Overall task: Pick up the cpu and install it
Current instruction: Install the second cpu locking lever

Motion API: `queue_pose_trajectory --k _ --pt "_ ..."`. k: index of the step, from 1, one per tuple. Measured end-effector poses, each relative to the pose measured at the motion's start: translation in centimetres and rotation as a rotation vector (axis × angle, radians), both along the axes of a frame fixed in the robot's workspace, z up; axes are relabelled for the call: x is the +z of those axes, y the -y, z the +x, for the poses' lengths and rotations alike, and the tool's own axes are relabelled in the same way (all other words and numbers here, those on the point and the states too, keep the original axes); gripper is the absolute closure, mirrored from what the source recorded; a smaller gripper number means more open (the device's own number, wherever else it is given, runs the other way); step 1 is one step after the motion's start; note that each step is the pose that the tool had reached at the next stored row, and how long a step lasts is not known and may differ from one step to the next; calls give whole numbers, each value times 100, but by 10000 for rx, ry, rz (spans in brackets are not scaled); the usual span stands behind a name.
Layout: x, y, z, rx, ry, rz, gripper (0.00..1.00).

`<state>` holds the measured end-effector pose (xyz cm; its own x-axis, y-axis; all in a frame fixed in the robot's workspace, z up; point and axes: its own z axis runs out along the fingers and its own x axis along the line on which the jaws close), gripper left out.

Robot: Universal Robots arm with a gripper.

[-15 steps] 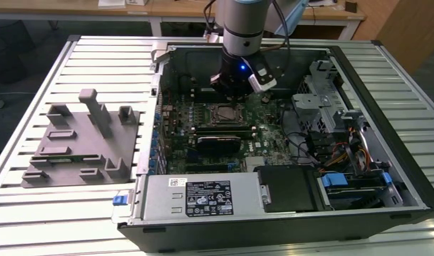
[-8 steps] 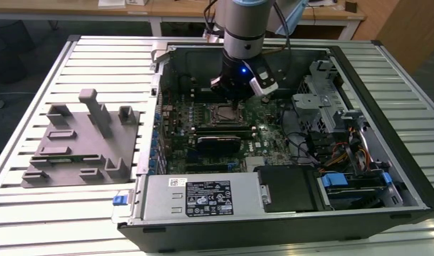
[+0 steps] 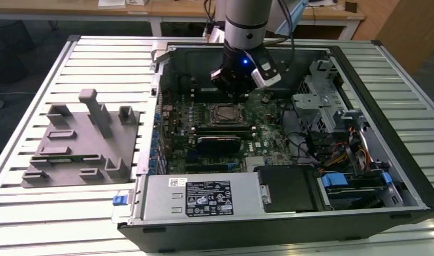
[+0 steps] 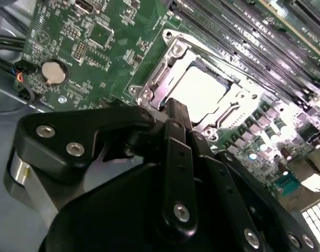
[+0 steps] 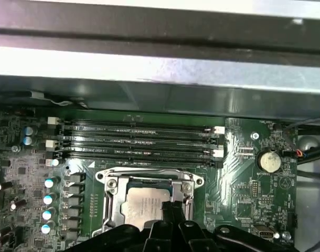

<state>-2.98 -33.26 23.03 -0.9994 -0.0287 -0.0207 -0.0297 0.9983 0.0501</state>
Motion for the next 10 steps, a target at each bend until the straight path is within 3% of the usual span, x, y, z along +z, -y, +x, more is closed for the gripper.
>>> queue_pose_trajectory --k 2,7,10 --pt "0 26 1 0 0 -1 89" --pt "0 144 0 -1 0 -1 89" --pt "1 177 0 -1 -23 2 89"
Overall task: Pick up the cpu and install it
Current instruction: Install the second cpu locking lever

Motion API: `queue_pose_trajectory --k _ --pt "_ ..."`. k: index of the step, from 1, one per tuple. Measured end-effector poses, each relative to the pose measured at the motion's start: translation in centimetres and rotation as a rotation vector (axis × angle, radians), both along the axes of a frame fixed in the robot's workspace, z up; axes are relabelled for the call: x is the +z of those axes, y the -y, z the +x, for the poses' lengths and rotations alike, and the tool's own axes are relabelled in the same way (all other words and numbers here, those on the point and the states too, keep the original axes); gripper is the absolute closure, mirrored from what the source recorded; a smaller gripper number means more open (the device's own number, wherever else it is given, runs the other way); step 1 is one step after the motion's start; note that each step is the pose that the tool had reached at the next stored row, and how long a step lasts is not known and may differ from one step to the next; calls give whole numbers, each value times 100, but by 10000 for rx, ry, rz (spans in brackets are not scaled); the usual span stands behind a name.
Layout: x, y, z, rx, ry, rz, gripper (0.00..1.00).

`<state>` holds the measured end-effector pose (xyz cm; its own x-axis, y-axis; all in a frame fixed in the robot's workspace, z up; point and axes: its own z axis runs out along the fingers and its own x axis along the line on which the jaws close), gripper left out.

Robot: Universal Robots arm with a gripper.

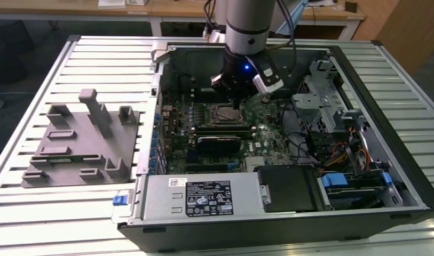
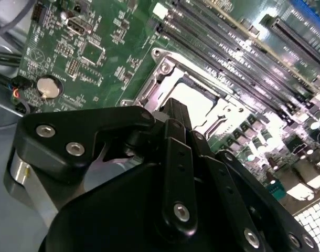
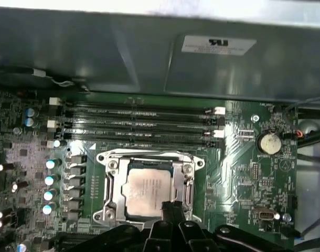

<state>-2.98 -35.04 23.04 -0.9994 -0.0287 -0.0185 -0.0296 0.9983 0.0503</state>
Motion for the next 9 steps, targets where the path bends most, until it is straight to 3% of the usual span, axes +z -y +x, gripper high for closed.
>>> queue_pose_trajectory --k 4,9 --pt "-1 11 1 13 -244 10 89" --pt "-8 92 1 42 -251 11 89"
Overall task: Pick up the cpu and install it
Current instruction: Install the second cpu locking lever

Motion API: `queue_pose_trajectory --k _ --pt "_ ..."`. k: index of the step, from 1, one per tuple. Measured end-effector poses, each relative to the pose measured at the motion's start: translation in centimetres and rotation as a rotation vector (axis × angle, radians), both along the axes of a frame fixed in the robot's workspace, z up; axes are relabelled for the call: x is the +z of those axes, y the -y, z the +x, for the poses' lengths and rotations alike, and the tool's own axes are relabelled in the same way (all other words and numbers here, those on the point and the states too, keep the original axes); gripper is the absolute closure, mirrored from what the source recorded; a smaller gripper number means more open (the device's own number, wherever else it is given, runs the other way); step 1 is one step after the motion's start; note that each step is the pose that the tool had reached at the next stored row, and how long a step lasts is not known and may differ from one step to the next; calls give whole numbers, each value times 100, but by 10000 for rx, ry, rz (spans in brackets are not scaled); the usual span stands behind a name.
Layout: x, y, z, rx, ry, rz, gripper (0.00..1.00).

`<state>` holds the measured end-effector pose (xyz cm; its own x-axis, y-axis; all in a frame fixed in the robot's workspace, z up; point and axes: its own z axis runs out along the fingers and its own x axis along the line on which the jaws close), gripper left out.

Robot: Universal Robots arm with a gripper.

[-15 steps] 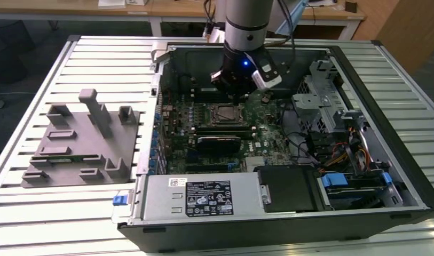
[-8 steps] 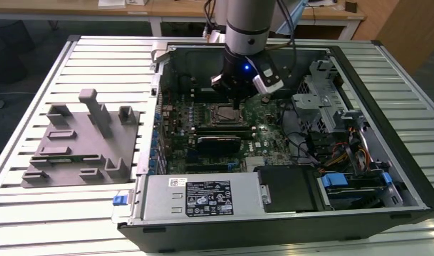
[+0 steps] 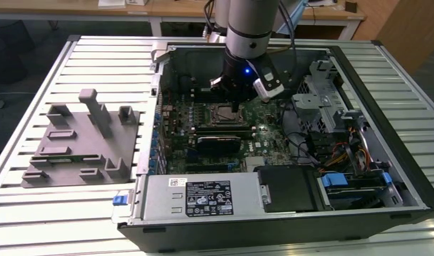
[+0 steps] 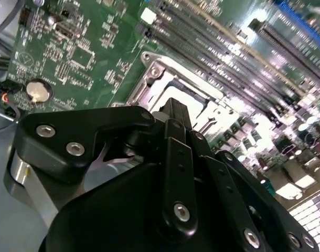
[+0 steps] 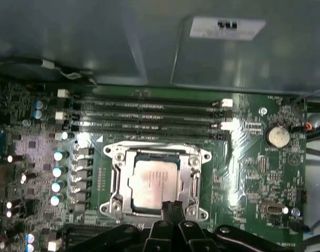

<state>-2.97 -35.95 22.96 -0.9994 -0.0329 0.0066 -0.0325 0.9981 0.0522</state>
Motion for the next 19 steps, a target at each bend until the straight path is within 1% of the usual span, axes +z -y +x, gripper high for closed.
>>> queue_pose_trajectory --k 3,5,8,11,12,15,19 --pt "-1 45 0 13 1 1 89" --pt "-1 52 0 64 1 1 89" --pt "-1 53 0 268 1 1 89" --pt "-2 67 0 298 1 7 89" --pt "-2 78 0 299 0 5 89" --pt "-2 138 0 298 0 6 89" --pt "-5 202 -6 299 1 10 89"
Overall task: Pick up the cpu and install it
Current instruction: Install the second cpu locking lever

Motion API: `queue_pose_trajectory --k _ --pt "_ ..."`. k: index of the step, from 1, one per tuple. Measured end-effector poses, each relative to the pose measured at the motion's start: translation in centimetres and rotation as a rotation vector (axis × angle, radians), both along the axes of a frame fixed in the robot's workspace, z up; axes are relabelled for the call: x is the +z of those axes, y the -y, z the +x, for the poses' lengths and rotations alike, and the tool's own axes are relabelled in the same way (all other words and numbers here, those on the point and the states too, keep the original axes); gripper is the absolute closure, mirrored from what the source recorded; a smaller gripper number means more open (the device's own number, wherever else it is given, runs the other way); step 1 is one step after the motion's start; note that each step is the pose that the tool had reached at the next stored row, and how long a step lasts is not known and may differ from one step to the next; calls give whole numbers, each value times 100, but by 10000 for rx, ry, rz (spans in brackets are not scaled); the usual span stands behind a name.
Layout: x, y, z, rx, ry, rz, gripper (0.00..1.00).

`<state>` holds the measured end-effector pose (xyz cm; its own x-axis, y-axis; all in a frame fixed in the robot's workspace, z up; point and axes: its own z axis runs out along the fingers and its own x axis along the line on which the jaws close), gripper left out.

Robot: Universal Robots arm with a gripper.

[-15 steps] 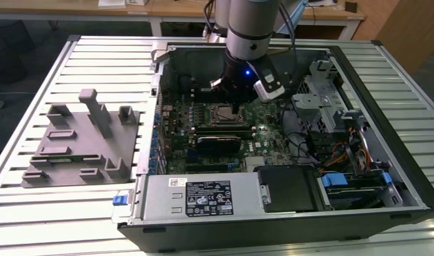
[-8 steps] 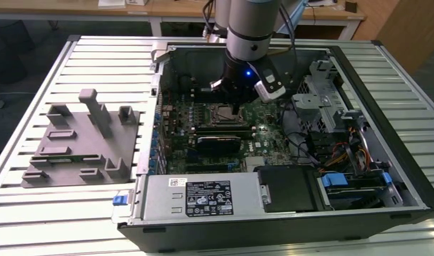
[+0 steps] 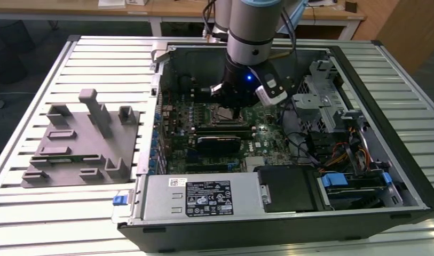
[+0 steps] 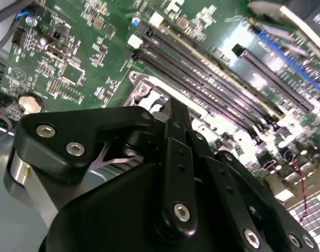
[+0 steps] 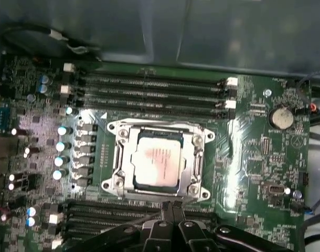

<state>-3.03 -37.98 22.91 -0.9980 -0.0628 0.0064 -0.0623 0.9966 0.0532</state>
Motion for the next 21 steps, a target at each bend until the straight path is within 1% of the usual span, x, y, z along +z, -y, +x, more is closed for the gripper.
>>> queue_pose_trajectory --k 3,8,10,15,16,17,21 --pt "-1 26 -59 1 0 1 89" --pt "-9 36 -218 0 2 6 89" --pt "-29 36 -229 0 1 9 89" --pt "-117 36 -233 -1 -4 14 89" --pt "-128 37 -235 -1 -4 29 89" --pt "-136 39 -240 -1 -5 63 89" --pt "-163 61 -255 -2 -3 273 89"
